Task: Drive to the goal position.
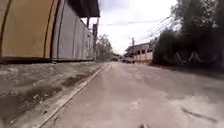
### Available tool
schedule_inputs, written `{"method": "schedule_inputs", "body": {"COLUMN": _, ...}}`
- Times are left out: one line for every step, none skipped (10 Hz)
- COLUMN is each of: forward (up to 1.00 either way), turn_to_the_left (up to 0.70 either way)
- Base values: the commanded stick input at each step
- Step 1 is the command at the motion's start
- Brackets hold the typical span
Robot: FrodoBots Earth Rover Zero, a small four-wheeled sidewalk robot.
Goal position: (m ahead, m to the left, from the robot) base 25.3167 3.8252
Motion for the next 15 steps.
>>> {"method": "schedule_inputs", "body": {"forward": 0.7, "turn_to_the_left": 0.0}}
{"method": "schedule_inputs", "body": {"forward": 0.7, "turn_to_the_left": 0.0}}
{"method": "schedule_inputs", "body": {"forward": 0.7, "turn_to_the_left": 0.0}}
{"method": "schedule_inputs", "body": {"forward": 0.7, "turn_to_the_left": 0.0}}
{"method": "schedule_inputs", "body": {"forward": 0.7, "turn_to_the_left": 0.0}}
{"method": "schedule_inputs", "body": {"forward": 0.7, "turn_to_the_left": 0.0}}
{"method": "schedule_inputs", "body": {"forward": 0.7, "turn_to_the_left": 0.0}}
{"method": "schedule_inputs", "body": {"forward": 0.7, "turn_to_the_left": 0.0}}
{"method": "schedule_inputs", "body": {"forward": 0.7, "turn_to_the_left": 0.0}}
{"method": "schedule_inputs", "body": {"forward": 0.7, "turn_to_the_left": 0.0}}
{"method": "schedule_inputs", "body": {"forward": 0.7, "turn_to_the_left": 0.0}}
{"method": "schedule_inputs", "body": {"forward": 0.7, "turn_to_the_left": 0.0}}
{"method": "schedule_inputs", "body": {"forward": 0.7, "turn_to_the_left": 0.0}}
{"method": "schedule_inputs", "body": {"forward": 0.7, "turn_to_the_left": 0.0}}
{"method": "schedule_inputs", "body": {"forward": 0.7, "turn_to_the_left": -0.01}}
